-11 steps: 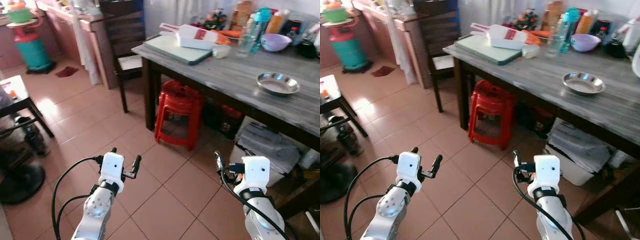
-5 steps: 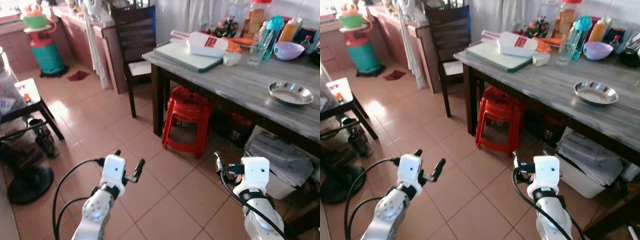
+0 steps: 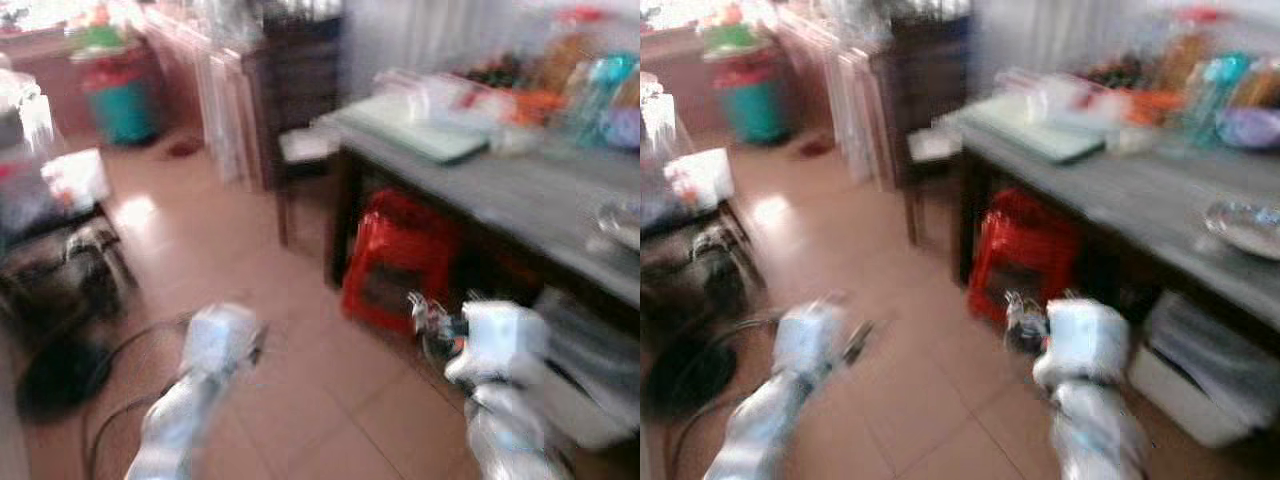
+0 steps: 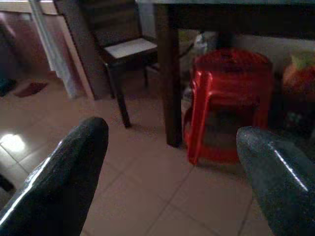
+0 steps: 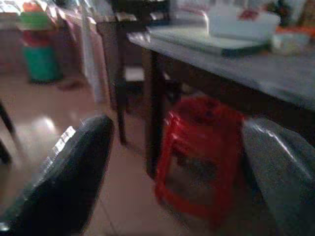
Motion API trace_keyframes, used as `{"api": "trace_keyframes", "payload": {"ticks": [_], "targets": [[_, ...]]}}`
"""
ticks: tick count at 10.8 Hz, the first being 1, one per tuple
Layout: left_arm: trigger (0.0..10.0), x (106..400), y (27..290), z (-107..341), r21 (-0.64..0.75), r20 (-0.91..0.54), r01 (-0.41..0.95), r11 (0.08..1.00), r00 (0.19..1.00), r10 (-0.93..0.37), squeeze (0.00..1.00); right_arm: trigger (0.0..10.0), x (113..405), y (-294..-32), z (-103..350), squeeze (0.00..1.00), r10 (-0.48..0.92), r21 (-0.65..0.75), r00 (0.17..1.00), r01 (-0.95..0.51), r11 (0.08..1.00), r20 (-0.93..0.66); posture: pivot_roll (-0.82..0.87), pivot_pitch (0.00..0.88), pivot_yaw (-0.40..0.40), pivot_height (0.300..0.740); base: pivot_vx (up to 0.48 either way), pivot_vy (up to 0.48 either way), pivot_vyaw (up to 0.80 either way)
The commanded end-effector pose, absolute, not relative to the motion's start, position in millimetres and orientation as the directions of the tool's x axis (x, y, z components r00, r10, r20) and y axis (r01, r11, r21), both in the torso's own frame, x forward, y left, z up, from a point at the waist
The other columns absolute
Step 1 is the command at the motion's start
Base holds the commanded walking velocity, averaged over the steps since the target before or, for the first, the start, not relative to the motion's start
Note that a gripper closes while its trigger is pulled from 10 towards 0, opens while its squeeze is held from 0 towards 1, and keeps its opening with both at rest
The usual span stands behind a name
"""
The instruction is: Setting the table
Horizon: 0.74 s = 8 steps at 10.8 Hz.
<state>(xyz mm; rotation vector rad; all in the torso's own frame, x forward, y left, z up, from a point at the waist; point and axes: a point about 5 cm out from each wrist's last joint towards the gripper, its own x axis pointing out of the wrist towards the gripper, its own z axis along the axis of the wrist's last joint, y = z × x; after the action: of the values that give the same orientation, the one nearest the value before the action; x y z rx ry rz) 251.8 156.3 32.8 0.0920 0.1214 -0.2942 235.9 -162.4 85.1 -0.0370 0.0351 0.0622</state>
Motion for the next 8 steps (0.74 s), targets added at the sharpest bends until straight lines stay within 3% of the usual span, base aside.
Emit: {"api": "trace_keyframes", "payload": {"ticks": [1,5,8], "targets": [[10.0,259.9,136.0,44.4,0.065,-0.076,0.350,0.935,0.936,-0.345,0.00,10.0,233.1,-179.6,82.3,0.00,0.005,-0.062,0.998,-0.009,0.998,-0.057,0.00,0.000,0.051,0.740,0.409,0.000,-0.50],[10.0,261.2,135.3,45.3,0.063,-0.078,0.351,0.934,0.935,-0.346,0.00,10.0,234.2,-178.8,81.5,0.00,0.007,-0.057,0.998,-0.010,0.998,-0.056,-0.01,0.000,0.054,0.740,0.350,0.000,-0.57],[10.0,266.0,139.8,39.0,0.100,-0.131,0.224,0.969,0.969,-0.210,0.00,10.0,235.2,-179.1,81.4,0.00,0.006,-0.056,0.999,-0.009,0.998,-0.054,0.00,0.000,0.054,0.740,0.000,0.000,0.00]]}}
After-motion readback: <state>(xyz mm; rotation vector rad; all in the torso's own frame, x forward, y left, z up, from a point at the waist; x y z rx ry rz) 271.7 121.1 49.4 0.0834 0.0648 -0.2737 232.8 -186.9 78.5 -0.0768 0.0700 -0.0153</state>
